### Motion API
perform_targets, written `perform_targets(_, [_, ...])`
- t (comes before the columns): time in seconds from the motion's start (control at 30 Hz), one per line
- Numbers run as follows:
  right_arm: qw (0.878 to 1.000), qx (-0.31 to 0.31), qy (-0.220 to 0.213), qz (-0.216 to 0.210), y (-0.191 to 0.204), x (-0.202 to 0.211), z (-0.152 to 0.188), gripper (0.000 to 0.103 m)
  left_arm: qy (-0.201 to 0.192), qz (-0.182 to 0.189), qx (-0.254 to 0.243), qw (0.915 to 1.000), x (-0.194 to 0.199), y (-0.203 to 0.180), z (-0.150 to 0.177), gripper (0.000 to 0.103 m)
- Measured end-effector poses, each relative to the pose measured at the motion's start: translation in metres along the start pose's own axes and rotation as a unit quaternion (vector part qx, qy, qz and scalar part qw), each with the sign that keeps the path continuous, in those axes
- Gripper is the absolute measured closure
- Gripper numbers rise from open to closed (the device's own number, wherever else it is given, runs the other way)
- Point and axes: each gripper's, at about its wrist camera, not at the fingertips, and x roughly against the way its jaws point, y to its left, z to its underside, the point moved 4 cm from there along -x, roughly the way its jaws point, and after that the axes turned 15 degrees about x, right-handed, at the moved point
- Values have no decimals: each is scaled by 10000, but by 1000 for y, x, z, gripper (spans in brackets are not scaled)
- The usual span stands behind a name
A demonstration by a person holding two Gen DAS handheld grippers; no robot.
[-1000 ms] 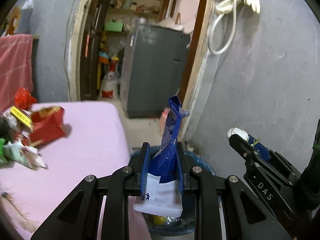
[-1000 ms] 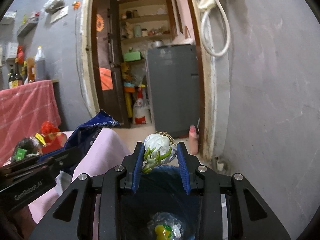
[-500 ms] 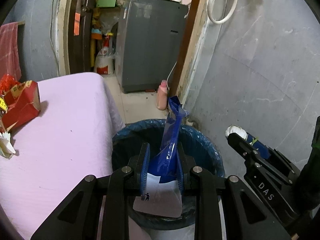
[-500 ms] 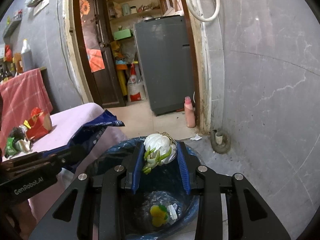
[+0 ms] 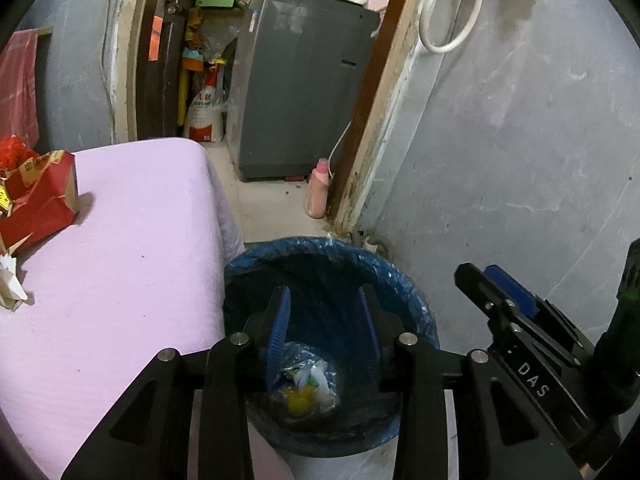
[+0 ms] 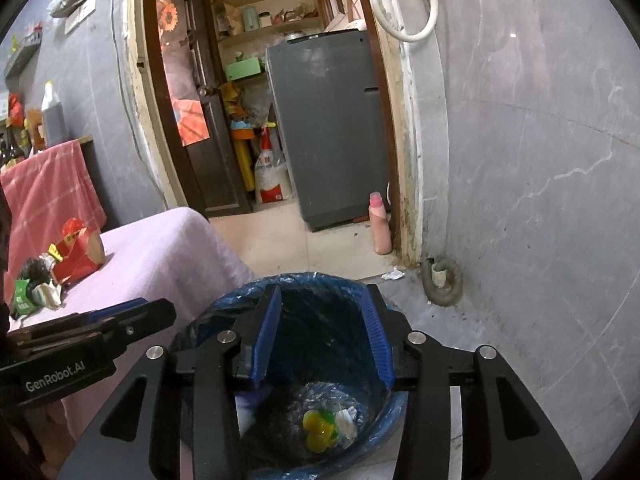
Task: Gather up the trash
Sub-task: 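Move both tools back over the table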
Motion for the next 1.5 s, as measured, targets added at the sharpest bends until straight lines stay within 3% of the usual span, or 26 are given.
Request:
perform_targets(0.3, [9971, -1, -694, 320, 0, 36, -28, 44, -884, -69, 121, 9960, 46, 6, -22, 51])
perform_targets(0.47, [9934, -17, -1090, 356, 10, 56, -45, 23, -1425, -169, 135, 9896, 84, 17, -32, 22])
perform_targets(0.6, [9909, -12, -1315, 297, 22, 66, -55, 12, -1776, -360, 180, 9833, 111, 31, -39, 8])
perform_targets(0.7, [9889, 30, -1466, 243, 34, 72, -61, 0, -1948, -459, 236, 9795, 127, 44, -44, 6])
perform_targets(1.03, [9841, 354, -1734, -156, 91, 77, -80, 0, -2263, -1026, 436, 9677, 178, 104, -49, 3])
perform_targets(1.5, [9823, 955, -1408, -789, 184, 47, -93, 0, -2212, -1864, 1010, 9519, 224, 218, -50, 3])
